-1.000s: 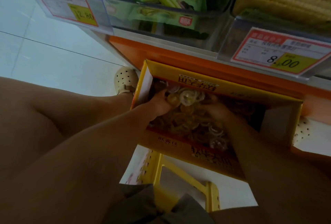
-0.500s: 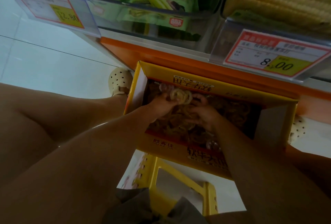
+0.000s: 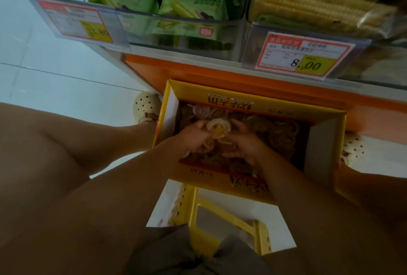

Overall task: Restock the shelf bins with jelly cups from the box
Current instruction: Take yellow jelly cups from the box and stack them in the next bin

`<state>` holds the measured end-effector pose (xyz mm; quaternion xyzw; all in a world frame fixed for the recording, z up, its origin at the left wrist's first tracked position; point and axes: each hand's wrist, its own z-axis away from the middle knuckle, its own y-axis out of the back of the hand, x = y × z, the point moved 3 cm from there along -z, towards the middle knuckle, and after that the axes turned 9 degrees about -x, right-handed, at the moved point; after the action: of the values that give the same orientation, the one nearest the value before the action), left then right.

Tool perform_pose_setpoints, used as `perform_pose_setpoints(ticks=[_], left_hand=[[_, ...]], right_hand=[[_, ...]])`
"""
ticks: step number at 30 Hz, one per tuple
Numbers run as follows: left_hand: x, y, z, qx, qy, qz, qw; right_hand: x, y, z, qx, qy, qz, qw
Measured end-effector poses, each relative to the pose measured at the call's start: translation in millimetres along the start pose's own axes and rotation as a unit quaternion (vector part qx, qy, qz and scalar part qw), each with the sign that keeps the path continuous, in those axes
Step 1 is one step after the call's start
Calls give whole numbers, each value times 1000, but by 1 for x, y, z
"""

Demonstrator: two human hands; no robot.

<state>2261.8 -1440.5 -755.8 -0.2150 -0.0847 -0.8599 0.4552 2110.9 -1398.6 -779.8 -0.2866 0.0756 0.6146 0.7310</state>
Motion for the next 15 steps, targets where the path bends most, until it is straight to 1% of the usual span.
perform_pose_setpoints(ticks=[3,7,11,15], left_hand=[[3,-2,23,-7,-15,22,1000],[29,-6,59,0,-52,30,998],[58,-14,111,1,-118,40,992],[85,-21,171,13,-237,-13,971]], right_hand=[[-8,1,21,-46,-5,-12,999],[-28,5,65,-52,38,0,998],[-51,-7,125,-7,127,20,992],[-76,-31,193,16,241,54,969]])
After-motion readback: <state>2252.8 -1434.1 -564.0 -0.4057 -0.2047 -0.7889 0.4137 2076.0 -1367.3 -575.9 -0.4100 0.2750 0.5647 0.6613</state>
